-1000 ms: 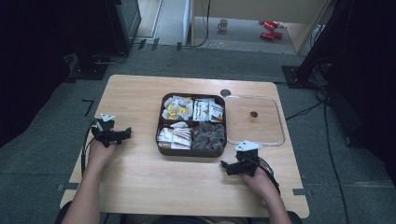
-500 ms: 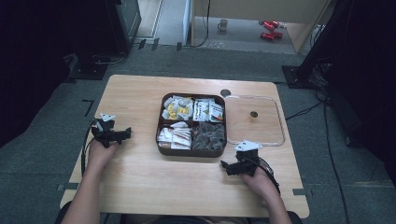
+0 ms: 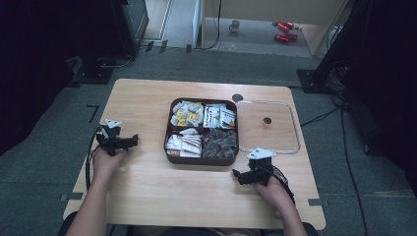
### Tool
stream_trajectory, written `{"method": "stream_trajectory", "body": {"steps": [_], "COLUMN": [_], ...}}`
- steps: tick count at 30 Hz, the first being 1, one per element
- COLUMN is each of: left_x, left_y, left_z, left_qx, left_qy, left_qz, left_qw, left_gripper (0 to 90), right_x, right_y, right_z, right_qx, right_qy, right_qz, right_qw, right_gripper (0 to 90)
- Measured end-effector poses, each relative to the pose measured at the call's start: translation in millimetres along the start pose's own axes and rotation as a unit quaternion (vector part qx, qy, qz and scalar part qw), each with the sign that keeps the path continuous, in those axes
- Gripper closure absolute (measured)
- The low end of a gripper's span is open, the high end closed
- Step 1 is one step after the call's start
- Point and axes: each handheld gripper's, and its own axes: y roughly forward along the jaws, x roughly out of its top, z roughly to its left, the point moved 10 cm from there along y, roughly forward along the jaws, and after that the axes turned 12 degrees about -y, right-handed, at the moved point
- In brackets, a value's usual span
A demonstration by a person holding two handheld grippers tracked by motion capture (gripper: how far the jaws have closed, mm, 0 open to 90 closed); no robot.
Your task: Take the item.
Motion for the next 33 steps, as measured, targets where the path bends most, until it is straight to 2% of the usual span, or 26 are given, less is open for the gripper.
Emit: {"method": "stream_trajectory", "body": {"steps": [6, 11, 14, 15, 19, 20, 25, 30, 33], "left_x": [-1.3, -2.9, -1.5, -0.5, 0.3, 2.4, 5.5, 2.5, 3.7], "left_y": [-1.1, -3.4, -5.6, -7.1, -9.2, -11.0, -14.0, -16.0, -17.8], "left_z": [-1.4, -2.5, -0.9, -0.7, -1.3, -2.0, -2.7, -5.0, -8.3], "left_qx": [-0.005, -0.011, -0.011, -0.014, -0.034, -0.046, -0.057, -0.064, -0.074], "left_qy": [0.007, 0.019, 0.020, 0.022, 0.024, 0.023, 0.021, 0.046, 0.042], "left_qz": [0.005, 0.029, 0.035, 0.032, 0.044, 0.045, 0.044, 0.064, 0.072], "left_qw": [1.0000, 0.9993, 0.9991, 0.9992, 0.9982, 0.9977, 0.9972, 0.9949, 0.9937], "left_gripper": [2.3, 2.5, 6.8, 16.7, 17.6, 24.3, 27.3, 32.8, 35.0], "right_x": [0.0, 0.0, 0.1, 0.0, 0.0, 0.0, 0.0, -0.1, -0.1], "right_y": [0.0, 0.0, 0.0, 0.0, 0.0, 0.0, 0.0, -0.1, -0.1], "right_z": [0.0, 0.0, 0.0, 0.0, -0.1, 0.0, 0.0, 0.0, -0.1], "right_qx": [0.000, 0.000, 0.000, 0.000, 0.000, 0.000, 0.000, 0.000, 0.000], "right_qy": [0.000, 0.000, 0.000, 0.000, 0.000, 0.000, 0.000, 0.000, 0.000], "right_qz": [0.000, 0.000, 0.000, 0.000, 0.000, 0.000, 0.000, 0.001, 0.001], "right_qw": [1.0000, 1.0000, 1.0000, 1.0000, 1.0000, 1.0000, 1.0000, 1.0000, 1.0000], "right_gripper": [0.0, 0.0, 0.0, 0.0, 0.0, 0.0, 0.0, 0.0, 0.0]}}
